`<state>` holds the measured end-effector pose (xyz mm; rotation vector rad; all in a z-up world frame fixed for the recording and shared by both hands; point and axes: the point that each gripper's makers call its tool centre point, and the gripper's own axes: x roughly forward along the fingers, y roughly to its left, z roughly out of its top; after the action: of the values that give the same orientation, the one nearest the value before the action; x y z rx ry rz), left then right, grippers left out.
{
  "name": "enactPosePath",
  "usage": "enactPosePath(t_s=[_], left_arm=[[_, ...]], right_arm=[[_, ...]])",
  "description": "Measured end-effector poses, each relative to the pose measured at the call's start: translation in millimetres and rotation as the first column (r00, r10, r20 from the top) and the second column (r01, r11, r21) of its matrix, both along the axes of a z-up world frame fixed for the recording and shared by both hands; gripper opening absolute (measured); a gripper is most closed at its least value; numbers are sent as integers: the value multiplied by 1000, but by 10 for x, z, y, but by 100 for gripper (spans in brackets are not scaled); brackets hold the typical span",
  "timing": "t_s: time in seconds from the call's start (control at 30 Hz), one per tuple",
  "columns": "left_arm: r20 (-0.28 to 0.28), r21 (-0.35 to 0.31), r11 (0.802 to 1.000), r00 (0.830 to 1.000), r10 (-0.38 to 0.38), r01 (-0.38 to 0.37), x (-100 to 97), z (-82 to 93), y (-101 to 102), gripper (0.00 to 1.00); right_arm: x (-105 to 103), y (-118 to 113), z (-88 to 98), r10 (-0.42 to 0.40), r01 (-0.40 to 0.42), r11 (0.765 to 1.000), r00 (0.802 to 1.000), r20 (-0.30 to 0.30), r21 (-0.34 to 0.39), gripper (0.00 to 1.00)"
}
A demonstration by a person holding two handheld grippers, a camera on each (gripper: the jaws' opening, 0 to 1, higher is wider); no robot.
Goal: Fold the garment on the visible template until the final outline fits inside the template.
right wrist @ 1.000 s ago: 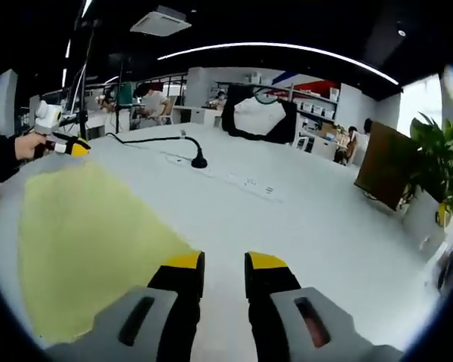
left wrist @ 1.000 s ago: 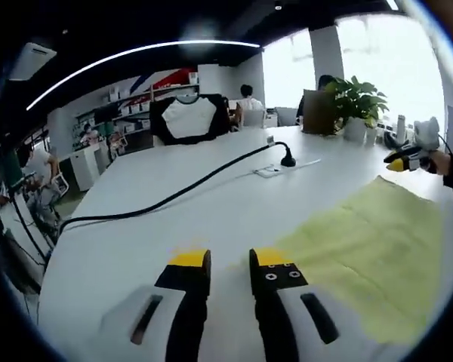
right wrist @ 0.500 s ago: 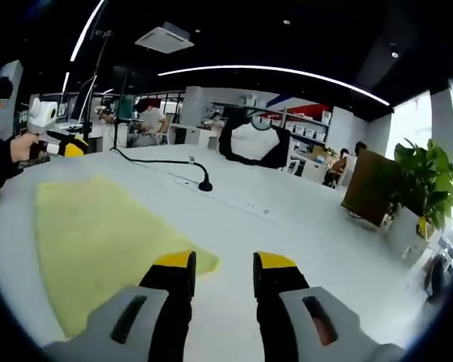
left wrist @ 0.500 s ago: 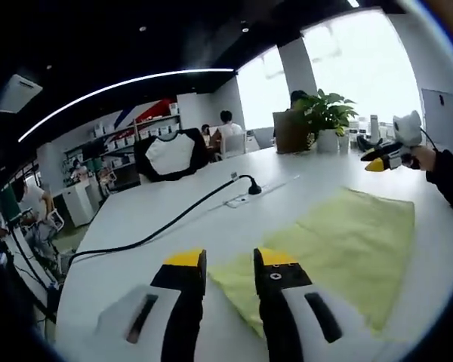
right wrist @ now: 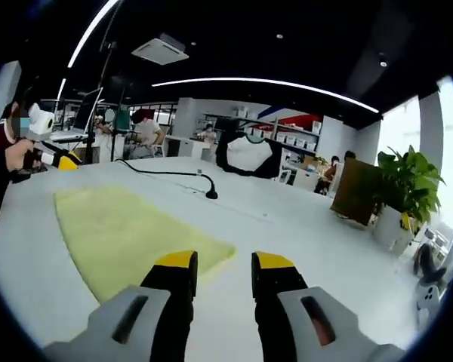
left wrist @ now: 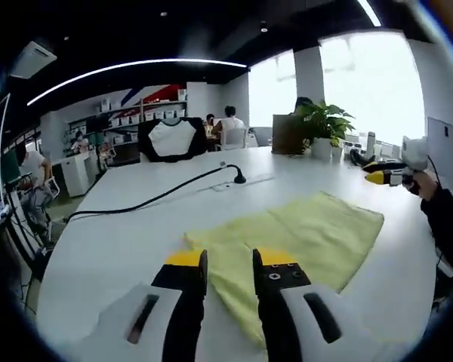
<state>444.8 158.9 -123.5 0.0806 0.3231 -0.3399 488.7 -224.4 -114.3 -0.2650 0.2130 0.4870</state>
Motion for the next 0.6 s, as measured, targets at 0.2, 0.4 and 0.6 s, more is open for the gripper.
enactPosePath(t_s=[0.2,0.4,0.6], left_arm=[[-40,-30,999,998,40,-42,-261,-205,97,24],[-78,-96,994,996,42,-49,-438,-375,34,24],[-104,-149,986,993,60,-75,-485,-516,48,22]], right_arm=[[-185,16,-199,-13,15,999,999,-42,38,28],[-423,83,-353,12,-2,996,995,-98,94,28],[-612,236,-535,91,-61,985,979,-184,162,25]])
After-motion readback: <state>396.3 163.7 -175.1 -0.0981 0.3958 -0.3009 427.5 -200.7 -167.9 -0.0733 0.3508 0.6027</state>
